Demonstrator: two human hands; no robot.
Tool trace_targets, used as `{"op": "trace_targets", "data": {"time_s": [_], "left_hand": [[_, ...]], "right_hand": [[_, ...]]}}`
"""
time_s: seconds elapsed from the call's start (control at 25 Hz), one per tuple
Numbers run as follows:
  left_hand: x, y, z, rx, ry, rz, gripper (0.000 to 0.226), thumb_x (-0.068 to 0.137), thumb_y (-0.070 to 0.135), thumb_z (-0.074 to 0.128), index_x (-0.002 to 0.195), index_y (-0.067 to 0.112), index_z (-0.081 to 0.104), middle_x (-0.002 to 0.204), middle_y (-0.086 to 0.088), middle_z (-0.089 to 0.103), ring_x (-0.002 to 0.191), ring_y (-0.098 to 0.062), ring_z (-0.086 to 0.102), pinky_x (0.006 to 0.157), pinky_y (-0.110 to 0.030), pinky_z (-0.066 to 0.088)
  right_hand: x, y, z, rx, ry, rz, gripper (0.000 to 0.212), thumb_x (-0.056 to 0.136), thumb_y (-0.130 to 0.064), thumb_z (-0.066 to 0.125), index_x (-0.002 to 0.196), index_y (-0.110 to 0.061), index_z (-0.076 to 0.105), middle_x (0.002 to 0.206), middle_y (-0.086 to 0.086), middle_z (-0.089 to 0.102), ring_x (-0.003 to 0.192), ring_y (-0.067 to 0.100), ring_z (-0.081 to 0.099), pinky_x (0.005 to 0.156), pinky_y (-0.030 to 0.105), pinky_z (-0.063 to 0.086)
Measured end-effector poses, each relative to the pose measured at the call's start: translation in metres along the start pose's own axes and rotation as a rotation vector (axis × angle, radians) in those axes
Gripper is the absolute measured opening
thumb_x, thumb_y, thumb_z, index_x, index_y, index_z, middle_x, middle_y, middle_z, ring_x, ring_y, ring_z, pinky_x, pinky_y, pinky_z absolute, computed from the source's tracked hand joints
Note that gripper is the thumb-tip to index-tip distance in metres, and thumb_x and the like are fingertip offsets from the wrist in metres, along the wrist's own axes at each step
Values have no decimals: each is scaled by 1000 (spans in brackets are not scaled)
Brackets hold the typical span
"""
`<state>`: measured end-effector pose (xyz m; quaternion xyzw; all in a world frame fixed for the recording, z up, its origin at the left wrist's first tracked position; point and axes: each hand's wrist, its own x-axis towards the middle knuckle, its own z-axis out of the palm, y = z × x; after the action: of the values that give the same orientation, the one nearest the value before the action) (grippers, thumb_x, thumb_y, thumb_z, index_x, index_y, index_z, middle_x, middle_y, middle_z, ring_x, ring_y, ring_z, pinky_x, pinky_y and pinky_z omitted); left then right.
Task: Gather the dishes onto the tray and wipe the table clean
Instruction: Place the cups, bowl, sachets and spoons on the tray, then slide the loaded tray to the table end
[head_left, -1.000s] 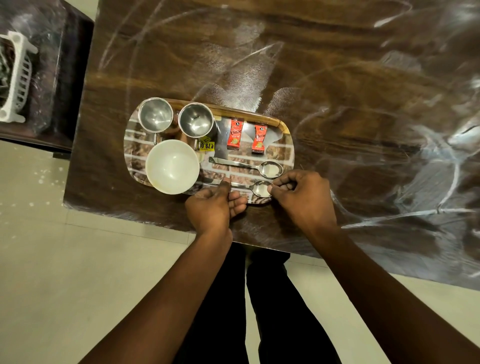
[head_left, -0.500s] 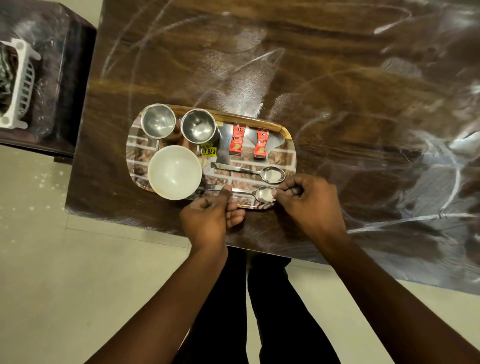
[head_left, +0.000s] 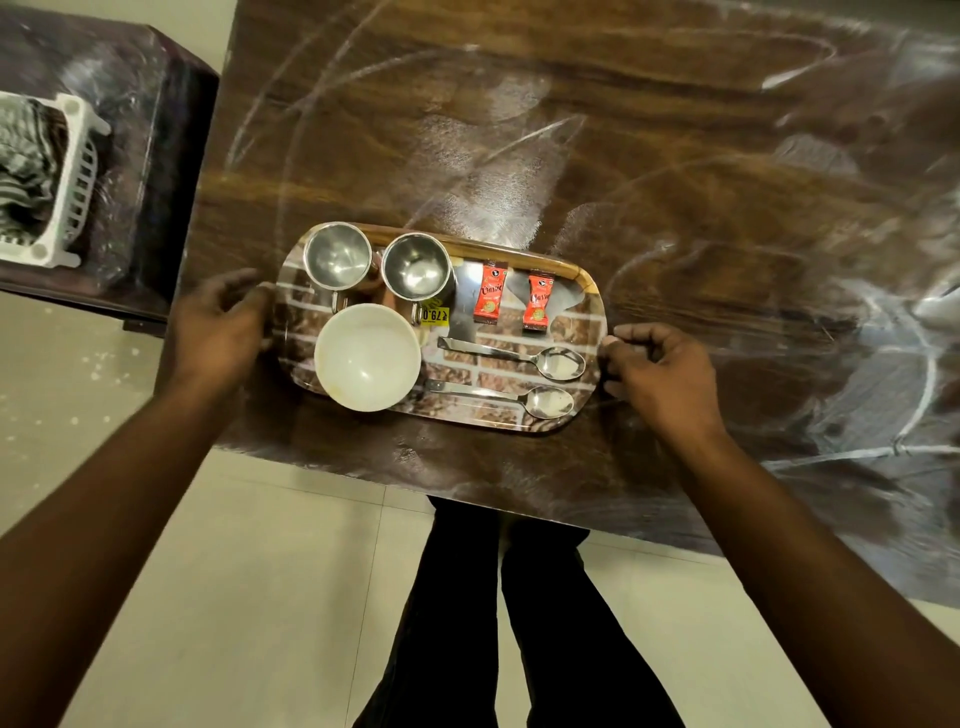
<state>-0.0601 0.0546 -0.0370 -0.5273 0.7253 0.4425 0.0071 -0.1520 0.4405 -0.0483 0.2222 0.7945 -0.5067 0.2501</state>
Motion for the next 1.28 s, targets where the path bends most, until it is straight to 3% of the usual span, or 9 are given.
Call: {"op": "trace_targets", "data": {"time_s": [0.16,0.32,0.48,0.64,0.76,0.84,0.92,1.04,1.28], "left_hand": [[10,12,7,75,-140,2,30,106,23,67,135,21,73,121,0,77,110,-16,73,79,-25,56],[15,3,4,19,-159,9,29,104,15,68,133,16,75,118,-3,79,107,-20,77,78,-28,60],[9,0,3,-105,-149,-1,27,103,7,68,129,10,76,106,-4,80,95,-17,78,75,-26,62],[-3,5,-14,-215,-137,9,23,100,1,70,120,6,78,96,-3,82,81,-12,79,67,-21,64],[-22,17,-37,-313,-141,-37,22,99,-3,68,102,14,81,75,5,84,70,-8,80,68,-25,66],[-37,26,-54,-369,-129,-53,28,97,-4,68,90,19,83,73,7,83,70,-8,80,75,-29,68],[-59,38,-75,-438,-115,-58,34,97,-7,67,82,18,84,69,7,82,66,-6,79,71,-24,67],[-85,52,-104,-561,-113,-68,26,98,-11,64,94,11,78,66,6,81,62,-4,78,62,-18,64],[-104,62,-159,-712,-75,-88,28,96,-12,66,122,-6,73,85,-9,83,63,-7,78,60,-19,63]], "right_hand": [[1,4,15,92,-29,71,11,101,-9,68,107,-11,76,91,9,81,85,26,80,80,45,67],[-2,2,22,115,-11,64,18,102,-1,62,101,-14,74,84,3,79,73,16,74,70,36,64],[-3,-4,17,78,-7,45,20,101,-2,64,97,-17,75,88,7,81,75,18,77,74,40,66],[-9,-27,6,-2,-20,9,16,101,-3,65,109,-10,77,94,12,82,78,25,79,70,44,67],[-23,-60,-3,-44,-34,-64,15,99,-2,66,104,-8,79,92,15,81,76,25,77,76,50,67],[-34,-88,-11,-79,-48,-111,14,100,-3,68,105,-8,79,91,10,81,71,13,76,73,39,67],[-48,-120,-18,-94,-67,-146,14,101,-3,67,108,-7,78,90,6,80,63,2,73,58,20,60],[-62,-169,-23,-156,-106,-240,14,101,-2,65,106,-7,77,87,6,77,54,-3,69,49,13,50],[-76,-257,1,-229,-150,-338,24,101,0,63,92,-17,78,84,2,78,54,0,71,48,15,51]]}}
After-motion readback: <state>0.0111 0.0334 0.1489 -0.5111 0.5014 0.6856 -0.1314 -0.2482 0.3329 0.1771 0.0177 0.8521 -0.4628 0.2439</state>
